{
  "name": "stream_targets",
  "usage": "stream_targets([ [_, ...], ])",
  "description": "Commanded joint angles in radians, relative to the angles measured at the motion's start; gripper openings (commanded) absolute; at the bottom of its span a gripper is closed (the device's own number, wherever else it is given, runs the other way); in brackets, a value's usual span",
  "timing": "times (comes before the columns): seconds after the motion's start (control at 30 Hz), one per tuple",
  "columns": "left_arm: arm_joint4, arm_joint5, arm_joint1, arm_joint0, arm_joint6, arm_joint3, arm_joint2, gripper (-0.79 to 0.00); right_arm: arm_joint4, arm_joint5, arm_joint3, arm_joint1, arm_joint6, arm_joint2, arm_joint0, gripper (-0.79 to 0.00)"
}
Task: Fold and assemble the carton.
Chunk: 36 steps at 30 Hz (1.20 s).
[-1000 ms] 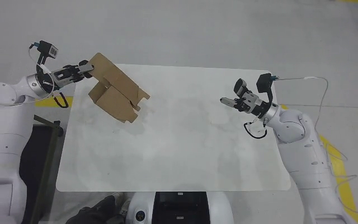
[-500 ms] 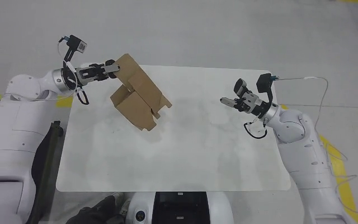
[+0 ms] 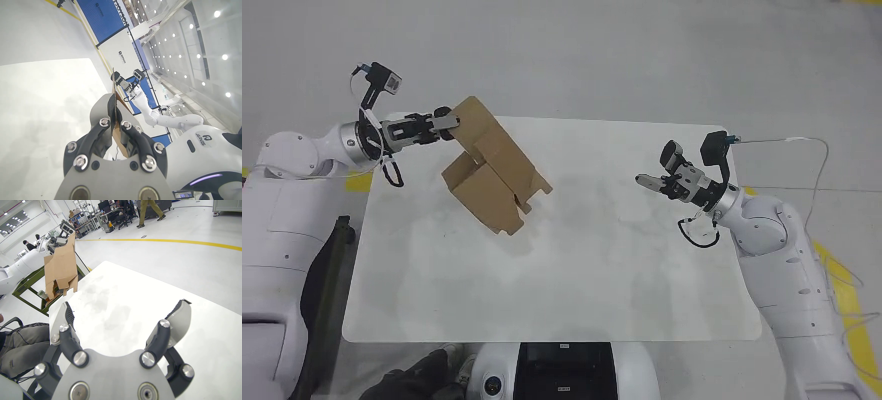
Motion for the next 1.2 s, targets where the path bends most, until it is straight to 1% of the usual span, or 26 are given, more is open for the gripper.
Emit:
stream_targets([
  [0.0,0.000,0.000,0.000,0.000,0.000,0.000,0.000,-0.785,0.000,0.000,0.000,0.000,0.000,0.000,0.000,0.000],
  [0.07,0.000,0.000,0.000,0.000,0.000,0.000,0.000,-0.785,0.009,0.023,-0.007,-0.001,0.005,-0.010,-0.006,0.000],
  [0.17,0.021,0.031,-0.001,0.017,0.070,-0.025,-0.004,-0.785,0.104,0.021,0.006,-0.002,0.029,-0.028,0.004,0.000],
  [0.27,0.002,0.049,-0.009,0.018,0.123,-0.049,-0.001,-0.785,0.279,0.008,0.033,-0.006,0.083,-0.065,0.007,0.000],
  [0.33,-0.053,0.066,-0.018,0.016,0.127,-0.058,0.012,-0.785,0.423,0.016,0.044,-0.008,0.129,-0.089,0.003,0.000],
  [0.47,-0.125,0.091,-0.039,-0.004,0.119,-0.055,0.053,-0.785,0.741,0.069,0.037,-0.012,0.221,-0.136,-0.031,0.000],
  [0.53,-0.147,0.096,-0.051,-0.014,0.118,-0.048,0.080,-0.785,0.866,0.097,0.031,-0.014,0.271,-0.157,-0.050,0.000],
  [0.6,-0.153,0.095,-0.063,-0.026,0.128,-0.033,0.105,-0.785,0.957,0.112,0.021,-0.016,0.319,-0.175,-0.066,0.000],
  [0.8,-0.151,0.085,-0.095,-0.059,0.150,0.014,0.166,-0.785,1.110,0.143,-0.030,-0.020,0.408,-0.212,-0.110,0.000],
  [1.03,-0.105,0.063,-0.122,-0.078,0.177,0.037,0.212,-0.785,1.127,0.167,-0.058,-0.025,0.436,-0.236,-0.112,0.000],
  [1.17,-0.104,0.060,-0.124,-0.079,0.180,0.036,0.214,-0.785,1.127,0.167,-0.058,-0.025,0.436,-0.236,-0.112,0.000],
])
